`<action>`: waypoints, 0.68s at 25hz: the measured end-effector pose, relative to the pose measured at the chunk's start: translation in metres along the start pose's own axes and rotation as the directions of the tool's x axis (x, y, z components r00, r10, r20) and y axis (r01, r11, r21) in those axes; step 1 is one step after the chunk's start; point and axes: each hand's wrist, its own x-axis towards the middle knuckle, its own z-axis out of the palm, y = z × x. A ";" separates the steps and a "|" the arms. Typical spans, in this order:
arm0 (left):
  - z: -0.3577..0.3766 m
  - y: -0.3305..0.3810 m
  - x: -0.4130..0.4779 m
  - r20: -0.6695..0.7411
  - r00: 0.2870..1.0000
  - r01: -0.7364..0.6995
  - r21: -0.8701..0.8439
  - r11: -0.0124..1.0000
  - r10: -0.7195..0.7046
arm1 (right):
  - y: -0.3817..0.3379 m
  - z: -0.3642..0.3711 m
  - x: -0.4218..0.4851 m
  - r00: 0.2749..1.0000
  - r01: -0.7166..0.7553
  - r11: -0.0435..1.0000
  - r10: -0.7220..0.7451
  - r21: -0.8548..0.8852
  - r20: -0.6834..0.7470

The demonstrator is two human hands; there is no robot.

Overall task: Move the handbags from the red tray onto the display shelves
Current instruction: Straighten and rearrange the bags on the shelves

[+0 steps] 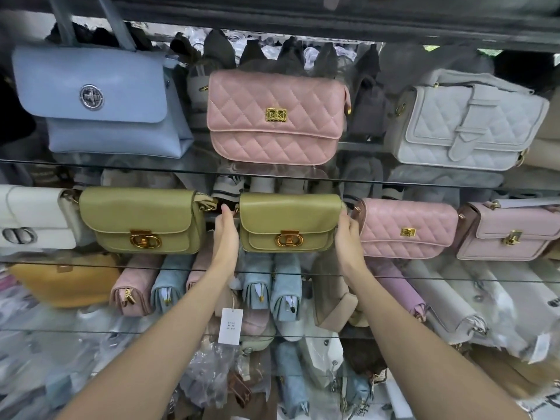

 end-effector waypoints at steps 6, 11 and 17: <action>0.009 -0.004 0.001 0.026 0.997 0.070 -0.075 0.995 -0.068 | 0.002 0.015 0.023 0.994 -0.095 0.989 0.102 0.117 -0.047; 0.008 -0.008 0.011 0.043 0.995 0.088 -0.085 0.993 -0.084 | 0.013 0.024 0.023 0.989 -0.136 0.988 0.140 0.078 -0.049; -0.006 0.005 -0.003 0.056 0.997 0.063 -0.074 0.995 -0.059 | 0.020 0.031 0.011 0.988 -0.143 0.987 0.146 0.071 -0.044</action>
